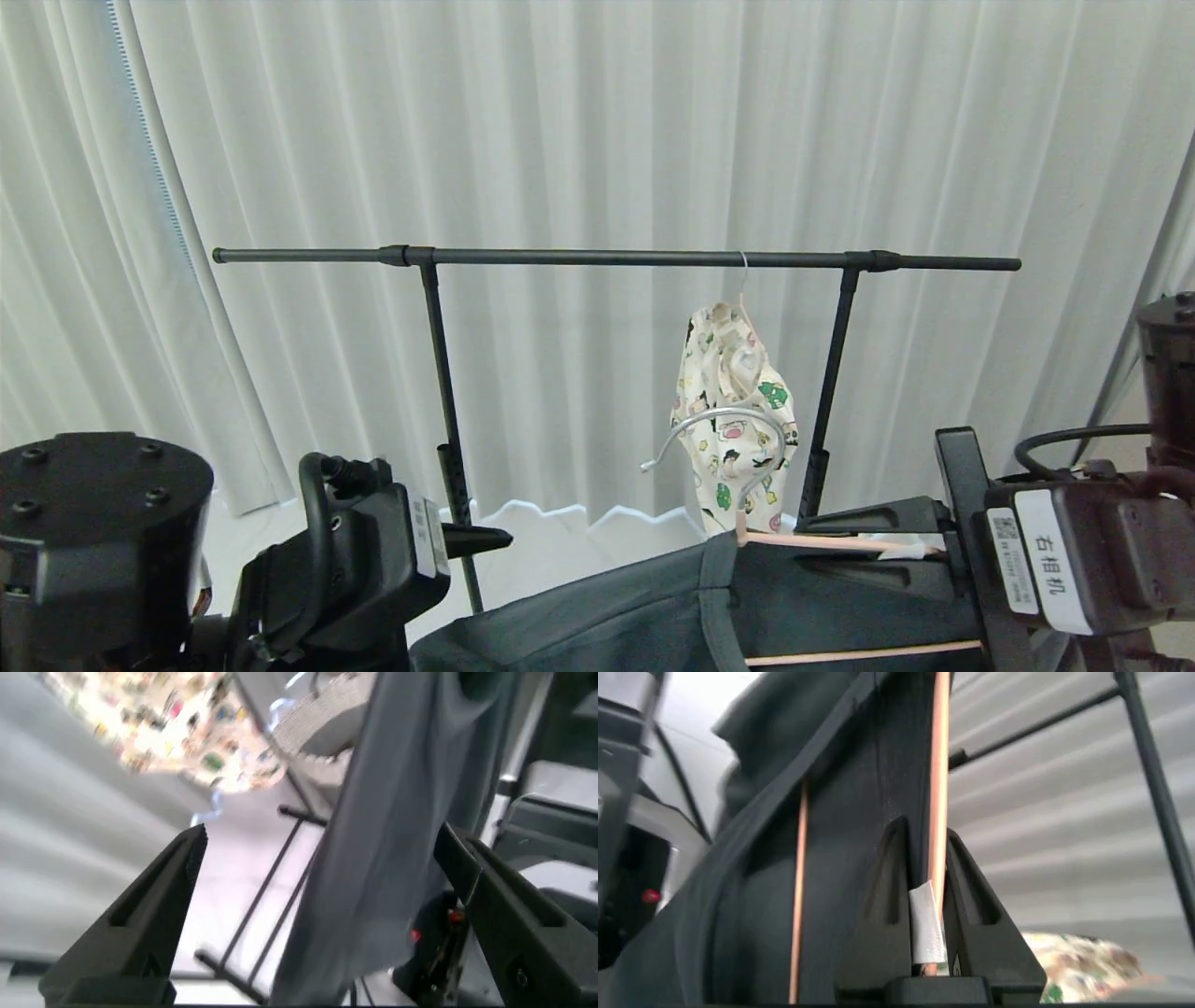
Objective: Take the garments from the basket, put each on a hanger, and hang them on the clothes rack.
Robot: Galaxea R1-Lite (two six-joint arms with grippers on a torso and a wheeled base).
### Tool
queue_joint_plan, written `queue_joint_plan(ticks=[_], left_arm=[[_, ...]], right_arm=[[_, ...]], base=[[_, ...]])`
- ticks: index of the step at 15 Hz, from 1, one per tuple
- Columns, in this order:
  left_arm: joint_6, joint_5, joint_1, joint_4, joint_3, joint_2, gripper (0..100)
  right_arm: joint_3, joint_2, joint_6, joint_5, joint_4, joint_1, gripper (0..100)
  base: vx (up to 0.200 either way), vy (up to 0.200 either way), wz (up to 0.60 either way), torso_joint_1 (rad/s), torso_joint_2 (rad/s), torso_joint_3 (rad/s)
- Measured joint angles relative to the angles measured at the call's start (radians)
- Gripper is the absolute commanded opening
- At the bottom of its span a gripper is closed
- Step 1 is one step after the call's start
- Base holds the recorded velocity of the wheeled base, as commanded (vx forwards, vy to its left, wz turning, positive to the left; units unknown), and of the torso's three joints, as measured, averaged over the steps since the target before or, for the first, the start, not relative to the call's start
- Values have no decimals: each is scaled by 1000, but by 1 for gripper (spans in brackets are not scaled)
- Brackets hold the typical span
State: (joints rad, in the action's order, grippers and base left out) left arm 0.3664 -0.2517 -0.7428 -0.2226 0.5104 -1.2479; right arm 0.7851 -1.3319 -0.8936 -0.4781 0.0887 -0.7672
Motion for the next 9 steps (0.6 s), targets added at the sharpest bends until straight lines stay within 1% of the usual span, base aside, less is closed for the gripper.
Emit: queue_joint_plan(ticks=[3, 5, 7, 9], left_arm=[[-1, 0, 32, -1, -78, 62, 100], [-1, 0, 53, -1, -133, 103, 100], [-1, 0, 87, -1, -166, 127, 100], [-1, 0, 146, -1, -187, 129, 100]], right_arm=[[-3, 20, -53, -24, 0, 64, 0], [-3, 26, -63, -36, 24, 96, 0], [-3, 30, -65, -45, 47, 108, 0], [-2, 31, -67, -48, 51, 111, 0]], base=[[0, 0, 0, 0, 0, 0], [0, 0, 0, 0, 0, 0], [0, 0, 0, 0, 0, 0], [0, 0, 0, 0, 0, 0]])
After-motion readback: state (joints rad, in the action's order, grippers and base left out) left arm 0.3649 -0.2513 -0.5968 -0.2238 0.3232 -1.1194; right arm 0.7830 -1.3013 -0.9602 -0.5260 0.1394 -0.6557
